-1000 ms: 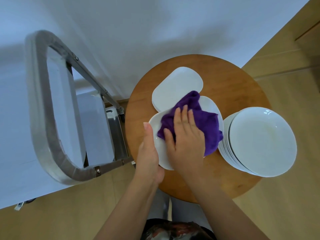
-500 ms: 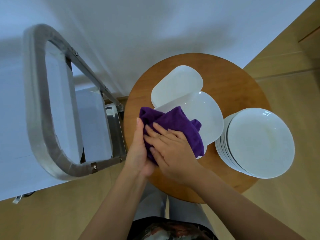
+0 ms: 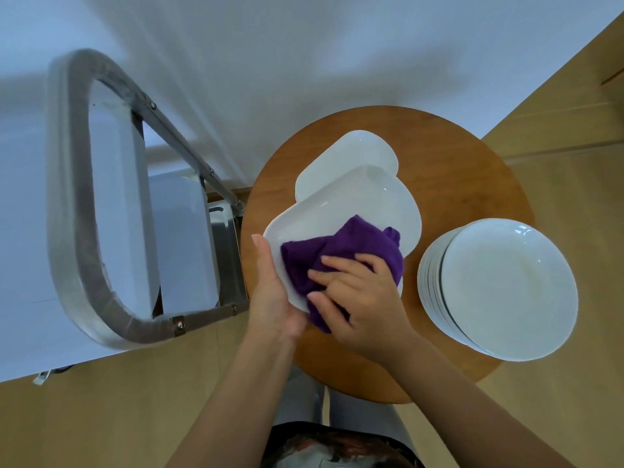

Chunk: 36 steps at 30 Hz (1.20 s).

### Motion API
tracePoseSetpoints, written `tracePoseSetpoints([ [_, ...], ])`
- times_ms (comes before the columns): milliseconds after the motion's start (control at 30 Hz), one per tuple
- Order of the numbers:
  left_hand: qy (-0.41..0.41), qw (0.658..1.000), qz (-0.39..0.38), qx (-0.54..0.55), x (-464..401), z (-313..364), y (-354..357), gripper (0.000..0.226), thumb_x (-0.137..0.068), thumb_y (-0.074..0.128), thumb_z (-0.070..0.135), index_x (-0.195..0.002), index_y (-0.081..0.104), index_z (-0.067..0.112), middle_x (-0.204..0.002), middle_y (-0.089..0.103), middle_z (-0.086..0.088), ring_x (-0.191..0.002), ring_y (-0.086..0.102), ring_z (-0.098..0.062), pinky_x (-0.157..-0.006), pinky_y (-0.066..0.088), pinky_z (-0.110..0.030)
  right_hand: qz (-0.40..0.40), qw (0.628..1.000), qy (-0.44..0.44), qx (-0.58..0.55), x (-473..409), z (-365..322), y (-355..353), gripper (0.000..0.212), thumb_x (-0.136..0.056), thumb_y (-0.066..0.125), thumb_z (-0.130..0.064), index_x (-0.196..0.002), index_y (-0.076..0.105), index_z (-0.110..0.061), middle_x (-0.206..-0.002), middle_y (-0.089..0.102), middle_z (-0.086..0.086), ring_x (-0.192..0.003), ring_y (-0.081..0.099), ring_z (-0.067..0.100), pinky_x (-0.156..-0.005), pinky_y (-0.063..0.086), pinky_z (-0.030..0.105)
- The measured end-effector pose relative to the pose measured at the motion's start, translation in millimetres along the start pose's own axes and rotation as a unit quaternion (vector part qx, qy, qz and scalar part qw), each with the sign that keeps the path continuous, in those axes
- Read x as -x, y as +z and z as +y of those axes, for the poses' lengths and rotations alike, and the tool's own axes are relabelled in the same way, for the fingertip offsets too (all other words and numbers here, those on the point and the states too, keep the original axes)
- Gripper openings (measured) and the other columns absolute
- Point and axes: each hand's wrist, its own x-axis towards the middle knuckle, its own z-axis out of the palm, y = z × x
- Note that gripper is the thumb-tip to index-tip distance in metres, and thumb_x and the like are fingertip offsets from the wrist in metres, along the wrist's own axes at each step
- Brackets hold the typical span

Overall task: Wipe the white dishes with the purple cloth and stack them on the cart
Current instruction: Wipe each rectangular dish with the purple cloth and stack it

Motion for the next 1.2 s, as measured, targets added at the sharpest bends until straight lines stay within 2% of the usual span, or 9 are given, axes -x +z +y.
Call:
tracePoseSetpoints([
  [67,0.014,0.999,0.031,0.029,1,-9,8,0.073,-0.073,0.045,0.073,-0.116,0.063,0.017,-0.110,0.070,-0.015,-0.100,0.068,-0.030,-0.084,0.057,-0.043,0.100,0.994,0.046,-0.001,-2,0,2,0.016,-0.082,0.064,-0.021,-0.090,0.072,-0.009,-0.106,0.070,0.007,-0.107,0.063,0.023,-0.101,0.038,0.036],
  [200,0.031,0.990,0.121,0.073,0,-20,16,0.073,-0.059,0.053,0.076,-0.112,0.063,0.026,-0.109,0.071,-0.009,-0.099,0.068,-0.030,-0.082,0.057,-0.046,0.115,0.968,0.221,0.038,-13,-13,1,0.082,-0.070,0.079,-0.030,-0.135,0.030,-0.019,-0.141,0.041,0.019,-0.131,0.035,0.033,-0.106,0.032,0.042],
  [300,0.057,0.981,0.150,0.107,-2,-22,17,0.065,-0.069,0.053,0.076,-0.113,0.063,0.029,-0.108,0.071,-0.006,-0.098,0.068,-0.027,-0.076,0.058,-0.042,0.097,0.898,0.412,-0.119,-18,-23,3,0.110,-0.064,0.084,-0.033,-0.147,0.011,-0.024,-0.150,0.025,0.005,-0.133,0.029,0.020,-0.105,0.035,0.028],
  [400,0.080,0.982,0.125,0.112,-2,-23,16,0.068,-0.068,0.054,0.074,-0.118,0.061,0.028,-0.109,0.071,-0.008,-0.096,0.069,-0.028,-0.079,0.057,-0.045,0.126,0.780,0.517,-0.329,-16,-22,7,0.101,-0.064,0.085,-0.017,-0.142,0.022,-0.026,-0.132,0.043,-0.006,-0.115,0.048,0.012,-0.088,0.051,0.021],
  [533,0.085,0.991,0.071,0.068,2,-22,11,0.062,-0.070,0.048,0.071,-0.114,0.060,0.030,-0.105,0.072,-0.007,-0.089,0.071,-0.025,-0.069,0.058,-0.041,0.163,0.713,0.551,-0.402,-8,-14,13,0.067,-0.065,0.082,-0.007,-0.113,0.042,-0.029,-0.097,0.056,-0.011,-0.086,0.058,0.008,-0.055,0.048,0.007],
  [833,0.029,0.998,-0.009,-0.062,1,-7,3,0.062,-0.077,0.033,0.074,-0.111,0.062,0.031,-0.105,0.073,-0.005,-0.093,0.071,-0.027,-0.069,0.058,-0.042,0.250,0.639,0.549,-0.478,-3,-2,0,0.061,-0.062,0.080,0.000,-0.111,0.054,-0.025,-0.096,0.062,-0.005,-0.087,0.064,0.014,-0.067,0.059,0.028],
  [933,0.029,0.995,0.007,-0.098,4,-3,-1,0.066,-0.074,0.037,0.074,-0.118,0.060,0.031,-0.112,0.070,-0.005,-0.100,0.068,-0.030,-0.083,0.055,-0.052,0.258,0.627,0.553,-0.484,-3,8,-5,0.069,-0.061,0.079,0.002,-0.121,0.051,-0.017,-0.101,0.060,-0.002,-0.091,0.062,0.018,-0.071,0.059,0.035],
  [1067,0.019,0.984,0.031,-0.172,8,6,-7,0.062,-0.066,0.039,0.078,-0.102,0.068,0.036,-0.107,0.072,-0.004,-0.102,0.067,-0.031,-0.091,0.051,-0.054,0.273,0.609,0.556,-0.496,1,21,-14,0.060,-0.059,0.079,0.003,-0.109,0.056,-0.019,-0.096,0.060,-0.003,-0.086,0.062,0.015,-0.054,0.054,0.021],
  [1200,0.037,0.960,0.039,-0.275,8,32,-25,0.053,-0.077,0.031,0.074,-0.070,0.073,0.043,-0.079,0.075,0.007,-0.078,0.072,-0.016,-0.062,0.058,-0.034,0.133,0.710,0.520,-0.457,13,44,-34,0.052,-0.060,0.080,-0.001,-0.101,0.058,-0.023,-0.089,0.065,-0.006,-0.079,0.064,0.012,-0.055,0.052,0.022],
])
